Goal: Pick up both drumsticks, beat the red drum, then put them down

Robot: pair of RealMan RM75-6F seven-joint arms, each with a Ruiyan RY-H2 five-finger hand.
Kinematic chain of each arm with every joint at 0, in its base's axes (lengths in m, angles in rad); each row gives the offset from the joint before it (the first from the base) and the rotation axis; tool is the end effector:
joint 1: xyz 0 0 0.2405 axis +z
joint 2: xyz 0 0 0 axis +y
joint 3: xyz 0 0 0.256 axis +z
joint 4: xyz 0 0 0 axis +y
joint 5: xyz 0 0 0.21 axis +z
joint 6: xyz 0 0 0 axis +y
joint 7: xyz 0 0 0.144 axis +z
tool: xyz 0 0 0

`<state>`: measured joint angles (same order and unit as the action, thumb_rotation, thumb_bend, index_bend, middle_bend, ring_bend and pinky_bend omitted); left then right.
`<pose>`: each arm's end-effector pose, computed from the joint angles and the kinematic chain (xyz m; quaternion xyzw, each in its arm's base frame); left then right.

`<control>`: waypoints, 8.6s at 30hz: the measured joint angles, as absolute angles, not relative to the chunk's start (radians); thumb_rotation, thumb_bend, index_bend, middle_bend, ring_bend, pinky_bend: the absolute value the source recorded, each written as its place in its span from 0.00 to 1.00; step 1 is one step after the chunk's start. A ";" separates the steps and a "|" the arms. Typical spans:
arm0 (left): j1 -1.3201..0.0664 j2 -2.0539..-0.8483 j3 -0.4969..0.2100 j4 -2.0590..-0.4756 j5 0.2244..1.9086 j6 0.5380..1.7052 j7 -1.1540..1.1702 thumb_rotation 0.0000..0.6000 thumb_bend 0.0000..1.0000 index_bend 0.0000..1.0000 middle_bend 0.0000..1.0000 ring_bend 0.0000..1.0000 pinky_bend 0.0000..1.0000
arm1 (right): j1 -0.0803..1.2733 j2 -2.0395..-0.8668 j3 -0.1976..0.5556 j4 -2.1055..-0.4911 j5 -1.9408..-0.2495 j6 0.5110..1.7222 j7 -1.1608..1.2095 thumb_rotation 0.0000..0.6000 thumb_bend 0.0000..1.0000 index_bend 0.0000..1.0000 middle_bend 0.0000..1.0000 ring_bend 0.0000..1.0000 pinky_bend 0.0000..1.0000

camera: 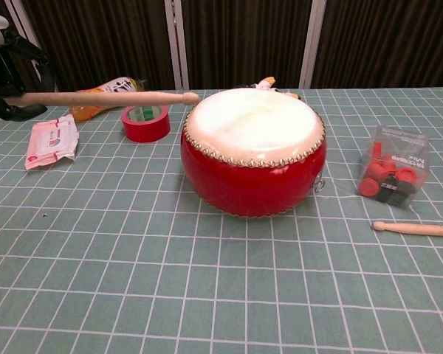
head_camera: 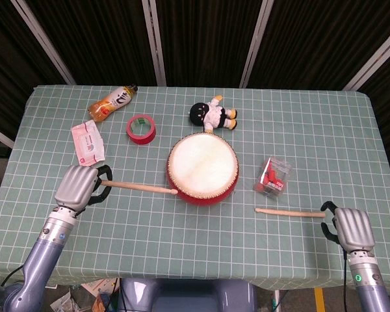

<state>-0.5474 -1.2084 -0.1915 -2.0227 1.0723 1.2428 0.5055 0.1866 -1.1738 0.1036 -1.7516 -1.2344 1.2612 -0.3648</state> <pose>-0.1451 0.2838 0.0958 -0.6700 -0.3920 -0.4048 0.4834 -0.2945 -0.2138 0.1149 0.6258 -0.4240 0.2765 0.5935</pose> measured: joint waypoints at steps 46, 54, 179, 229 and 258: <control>-0.556 -1.213 -0.161 -2.002 1.073 1.238 0.479 1.00 0.55 0.76 1.00 1.00 1.00 | 0.285 -1.539 0.151 -1.392 -0.971 1.232 -0.546 1.00 0.39 0.45 1.00 1.00 1.00; -0.553 -1.213 -0.155 -1.999 1.078 1.242 0.475 1.00 0.55 0.76 1.00 1.00 1.00 | 0.290 -1.549 0.156 -1.377 -0.947 1.217 -0.548 1.00 0.39 0.45 1.00 1.00 1.00; -0.870 -1.240 -0.338 -1.778 0.758 1.080 0.482 1.00 0.56 0.77 1.00 1.00 1.00 | 0.569 -1.167 0.341 -1.905 -0.817 1.465 -0.586 1.00 0.50 0.95 1.00 1.00 1.00; -0.911 -1.183 -0.382 -1.779 0.641 1.089 0.415 1.00 0.58 0.78 1.00 1.00 1.00 | 0.571 -1.143 0.358 -1.910 -0.844 1.317 -0.458 1.00 0.50 0.95 1.00 1.00 1.00; -0.851 -1.129 -0.330 -1.715 0.769 0.963 0.257 1.00 0.58 0.78 1.00 1.00 1.00 | 0.688 -1.395 0.248 -1.692 -0.749 1.472 -0.981 1.00 0.50 0.95 1.00 1.00 1.00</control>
